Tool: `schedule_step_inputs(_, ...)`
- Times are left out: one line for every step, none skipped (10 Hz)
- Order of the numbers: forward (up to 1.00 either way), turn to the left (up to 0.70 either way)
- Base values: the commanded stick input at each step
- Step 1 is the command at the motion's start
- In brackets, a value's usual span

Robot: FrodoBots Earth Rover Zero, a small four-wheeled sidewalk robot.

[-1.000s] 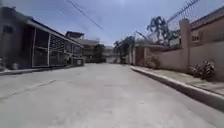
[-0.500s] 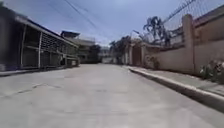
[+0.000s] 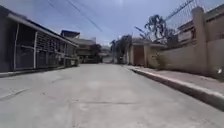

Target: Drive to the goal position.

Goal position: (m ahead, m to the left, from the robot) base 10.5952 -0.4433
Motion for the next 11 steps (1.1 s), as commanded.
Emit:
schedule_step_inputs(1.0,0.03)
schedule_step_inputs(1.0,0.03)
schedule_step_inputs(1.0,0.03)
schedule_step_inputs(1.0,0.03)
schedule_step_inputs(1.0,0.02)
schedule_step_inputs(1.0,-0.04)
schedule_step_inputs(1.0,-0.1)
schedule_step_inputs(1.0,-0.15)
schedule_step_inputs(1.0,-0.21)
schedule_step_inputs(1.0,-0.26)
schedule_step_inputs(1.0,-0.32)
